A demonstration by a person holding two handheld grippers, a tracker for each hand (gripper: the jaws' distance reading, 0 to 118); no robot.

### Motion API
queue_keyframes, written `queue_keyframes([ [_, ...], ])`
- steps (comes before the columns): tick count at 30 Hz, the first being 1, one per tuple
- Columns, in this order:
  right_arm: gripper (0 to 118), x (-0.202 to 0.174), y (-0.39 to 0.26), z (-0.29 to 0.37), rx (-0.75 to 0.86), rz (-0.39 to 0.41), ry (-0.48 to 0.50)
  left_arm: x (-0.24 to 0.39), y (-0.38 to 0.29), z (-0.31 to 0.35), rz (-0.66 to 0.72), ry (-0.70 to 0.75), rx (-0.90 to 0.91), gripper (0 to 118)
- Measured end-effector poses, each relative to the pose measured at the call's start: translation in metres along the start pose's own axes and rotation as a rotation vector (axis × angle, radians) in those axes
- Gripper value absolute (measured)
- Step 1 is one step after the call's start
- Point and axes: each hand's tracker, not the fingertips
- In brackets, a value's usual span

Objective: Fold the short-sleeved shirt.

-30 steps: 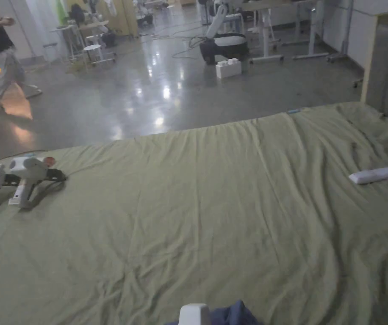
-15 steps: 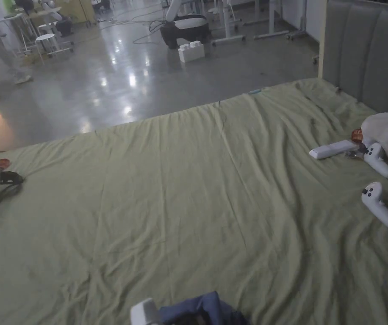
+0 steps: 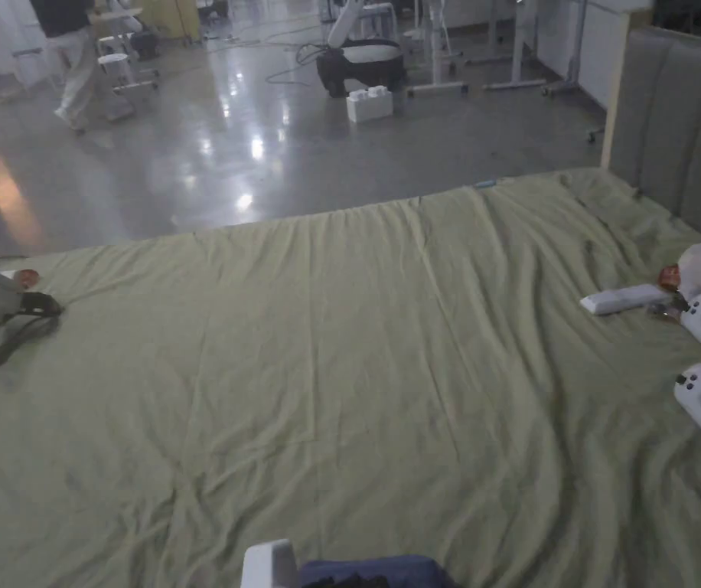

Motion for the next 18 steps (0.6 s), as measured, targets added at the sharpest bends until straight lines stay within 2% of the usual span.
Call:
queue_keyframes([
  [3, 0, -0.023, 0.025, -0.059, -0.047, 0.097, 0.049, -0.013, 0.002, 0.045, -0.005, 0.047, 0.041, 92],
  [4, 0, -0.026, 0.031, -0.079, -0.073, 0.136, 0.054, -0.019, 0.001, 0.056, -0.007, 0.076, 0.055, 98],
  [6, 0, -0.04, 0.036, -0.12, -0.168, 0.323, -0.005, -0.039, -0.004, 0.072, 0.015, 0.124, 0.05, 98],
  [8, 0, -0.043, 0.026, -0.159, -0.354, 0.469, -0.133, -0.059, -0.01, 0.08, 0.098, 0.156, 0.044, 99],
  [9, 0, -0.038, 0.017, -0.174, -0.413, 0.476, -0.143, -0.07, -0.012, 0.081, 0.141, 0.15, 0.042, 100],
  [11, 0, -0.036, 0.017, -0.168, -0.314, 0.409, -0.14, -0.088, -0.019, 0.08, 0.216, 0.094, 0.051, 105],
  [12, 0, -0.038, 0.019, -0.164, -0.333, 0.392, -0.144, -0.095, -0.021, 0.075, 0.254, 0.076, 0.056, 108],
  [14, 0, -0.043, 0.018, -0.167, -0.348, 0.43, -0.16, -0.107, -0.026, 0.062, 0.321, 0.051, 0.063, 110],
  [15, 0, -0.044, 0.016, -0.17, -0.35, 0.485, -0.167, -0.112, -0.027, 0.052, 0.354, 0.023, 0.067, 110],
  [18, 0, -0.049, 0.019, -0.164, -0.348, 0.465, -0.172, -0.123, -0.03, 0.019, 0.437, -0.025, 0.028, 105],
])
